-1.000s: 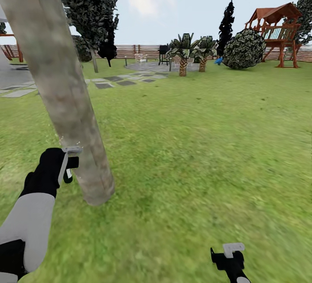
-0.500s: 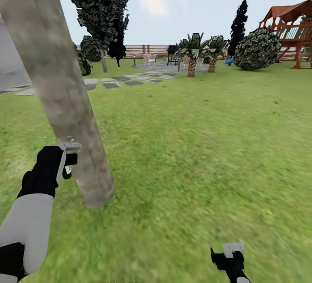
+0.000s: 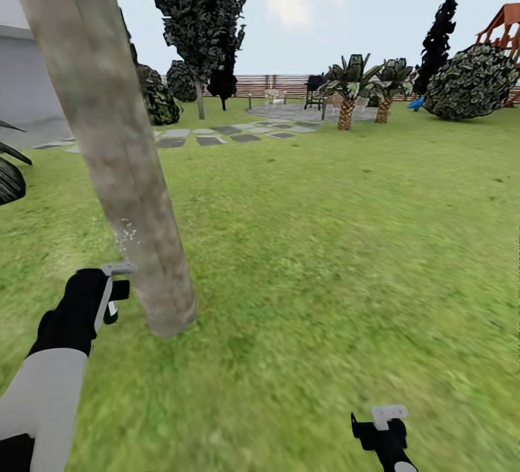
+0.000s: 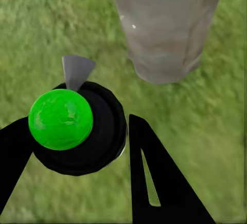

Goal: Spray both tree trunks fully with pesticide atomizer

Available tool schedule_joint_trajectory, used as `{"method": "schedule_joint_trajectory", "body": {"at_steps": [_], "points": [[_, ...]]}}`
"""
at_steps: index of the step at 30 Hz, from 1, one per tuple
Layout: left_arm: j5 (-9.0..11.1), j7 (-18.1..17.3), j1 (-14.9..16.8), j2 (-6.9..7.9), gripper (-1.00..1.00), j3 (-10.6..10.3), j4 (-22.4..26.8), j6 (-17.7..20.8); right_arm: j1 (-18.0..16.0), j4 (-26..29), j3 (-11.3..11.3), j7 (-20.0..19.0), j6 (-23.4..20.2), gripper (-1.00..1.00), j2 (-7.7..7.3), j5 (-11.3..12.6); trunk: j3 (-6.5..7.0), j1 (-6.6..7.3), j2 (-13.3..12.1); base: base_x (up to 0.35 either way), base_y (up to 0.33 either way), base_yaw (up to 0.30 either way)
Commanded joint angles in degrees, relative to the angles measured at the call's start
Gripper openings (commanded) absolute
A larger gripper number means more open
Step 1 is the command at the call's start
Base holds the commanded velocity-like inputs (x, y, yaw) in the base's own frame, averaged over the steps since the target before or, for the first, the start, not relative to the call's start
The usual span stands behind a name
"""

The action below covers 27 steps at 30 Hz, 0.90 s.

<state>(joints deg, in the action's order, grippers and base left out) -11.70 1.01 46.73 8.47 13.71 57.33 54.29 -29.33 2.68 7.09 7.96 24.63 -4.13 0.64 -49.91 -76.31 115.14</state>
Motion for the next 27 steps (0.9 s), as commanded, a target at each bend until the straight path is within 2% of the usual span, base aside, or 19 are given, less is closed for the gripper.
{"method": "schedule_joint_trajectory", "body": {"at_steps": [1, 5, 8, 15, 17, 21, 27], "points": [[-0.1, 0.2, 0.0, -0.02, -1.0, 0.0, 0.1, 0.2, 0.0, 0.0, 0.5, 0.3, 0.1, 1.0, 0.0, 0.1, -0.05, 0.01, 0.0, 0.0, -0.275, 0.012], [-0.1, 0.4, -0.5, -0.95, -1.0, 0.0, 0.0, 0.2, 0.0, 0.0, 0.5, 0.4, 0.1, 1.0, -0.09, 0.1, -0.05, 0.01, 0.0, 0.033, -0.276, 0.002], [-0.3, 0.5, -1.5, -0.7, -1.0, 0.2, -0.6, 0.1, 0.0, 0.0, 0.5, 0.4, 0.1, 1.0, -0.09, 0.1, -0.05, 0.01, 0.0, 0.124, -0.265, 0.0], [-0.4, 0.7, -1.8, -0.31, -1.0, 0.4, -2.4, -0.1, 0.0, 0.0, 0.5, 0.4, 0.1, 1.0, -0.09, 0.1, -0.05, 0.01, 0.0, 0.248, -0.172, 0.027], [-0.4, 0.7, -2.8, -0.3, -1.0, 0.5, -2.7, -0.8, 0.0, 0.0, 0.5, 0.4, 0.1, 1.0, -0.09, 0.1, -0.05, 0.01, 0.0, 0.289, -0.131, 0.215], [-0.3, 0.7, -5.5, -0.22, -1.0, 0.7, -5.1, -5.9, 0.0, 0.0, 0.5, 0.4, 0.1, 1.0, -0.09, 0.1, -0.05, 0.01, 0.0, 0.293, -0.123, 0.268], [-0.3, 0.9, -5.6, -0.12, -1.0, 0.9, -5.8, -7.0, 0.0, 0.0, 0.5, 0.4, 0.1, 1.0, -0.09, 0.1, -0.05, 0.01, 0.0, 0.324, 0.039, 0.276]]}}
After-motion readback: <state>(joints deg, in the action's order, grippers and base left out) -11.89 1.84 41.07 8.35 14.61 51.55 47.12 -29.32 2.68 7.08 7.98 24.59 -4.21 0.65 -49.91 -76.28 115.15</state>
